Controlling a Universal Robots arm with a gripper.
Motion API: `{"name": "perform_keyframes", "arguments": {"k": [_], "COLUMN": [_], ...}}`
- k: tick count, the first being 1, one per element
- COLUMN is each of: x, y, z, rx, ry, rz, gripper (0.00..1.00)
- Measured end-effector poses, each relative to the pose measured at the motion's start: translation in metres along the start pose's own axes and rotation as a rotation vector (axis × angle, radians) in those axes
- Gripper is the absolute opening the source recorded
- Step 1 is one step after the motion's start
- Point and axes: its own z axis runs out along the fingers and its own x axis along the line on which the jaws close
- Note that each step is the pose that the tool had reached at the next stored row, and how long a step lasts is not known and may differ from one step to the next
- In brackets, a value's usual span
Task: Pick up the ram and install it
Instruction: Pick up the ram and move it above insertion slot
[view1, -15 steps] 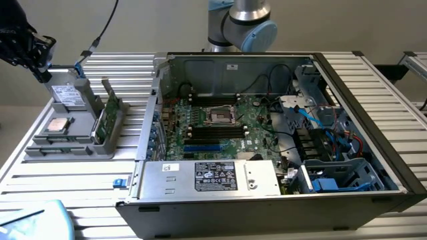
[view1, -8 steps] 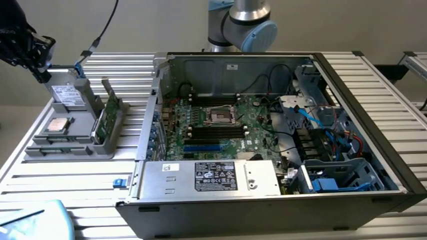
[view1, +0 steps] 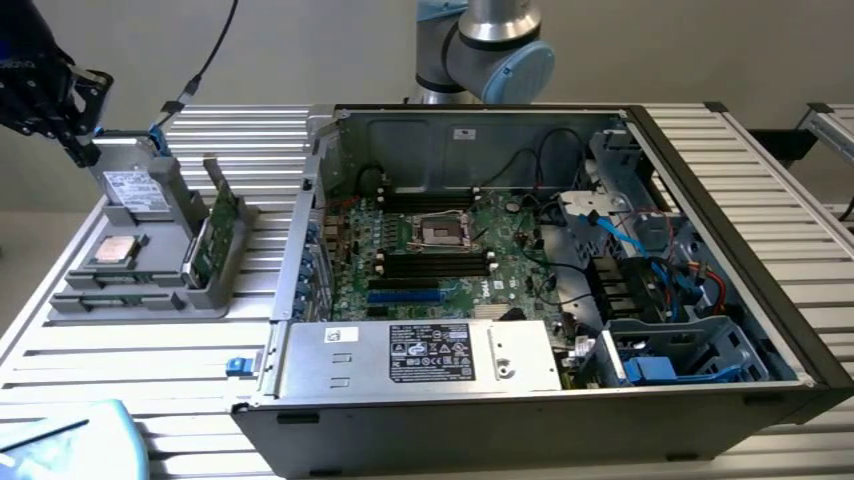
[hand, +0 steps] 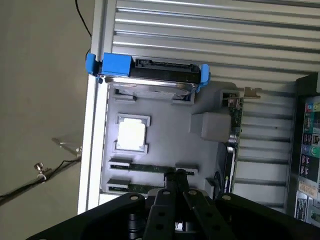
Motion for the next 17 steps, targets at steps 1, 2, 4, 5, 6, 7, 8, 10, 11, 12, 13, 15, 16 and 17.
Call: {"name": "perform_keyframes", "arguments": {"k": [1, 2, 4, 5, 6, 7, 8, 10, 11, 12, 13, 15, 16, 17], "x": [0.0000, 0.0000, 0.0000, 0.0000, 0.0000, 0.0000, 0.0000, 0.0000, 0.0000, 0.0000, 0.0000, 0.0000, 0.0000, 0.0000], "y": [0.0000, 0.0000, 0.0000, -0.0001, -0.0001, -0.0001, -0.0001, -0.0002, -0.0002, -0.0002, -0.0002, -0.0003, -0.0003, -0.0003], "z": [0.0001, 0.0002, 0.0006, 0.0009, 0.0013, 0.0016, 0.0020, 0.0026, 0.0029, 0.0033, 0.0035, 0.0042, 0.0045, 0.0048], "rx": [-0.0003, -0.0007, -0.0017, -0.0022, -0.0028, -0.0033, -0.0039, -0.0045, -0.0049, -0.0051, -0.0054, -0.0059, -0.0062, -0.0064], "ry": [0.0031, 0.0064, 0.0143, 0.0192, 0.0243, 0.0295, 0.0348, 0.0446, 0.0493, 0.0541, 0.0591, 0.0685, 0.0733, 0.0778], "rz": [-0.017, -0.033, -0.067, -0.084, -0.100, -0.116, -0.134, -0.167, -0.184, -0.200, -0.216, -0.249, -0.265, -0.282], "gripper": [0.11, 0.11, 0.11, 0.11, 0.11, 0.11, 0.11, 0.11, 0.11, 0.11, 0.11, 0.11, 0.11, 0.11]}}
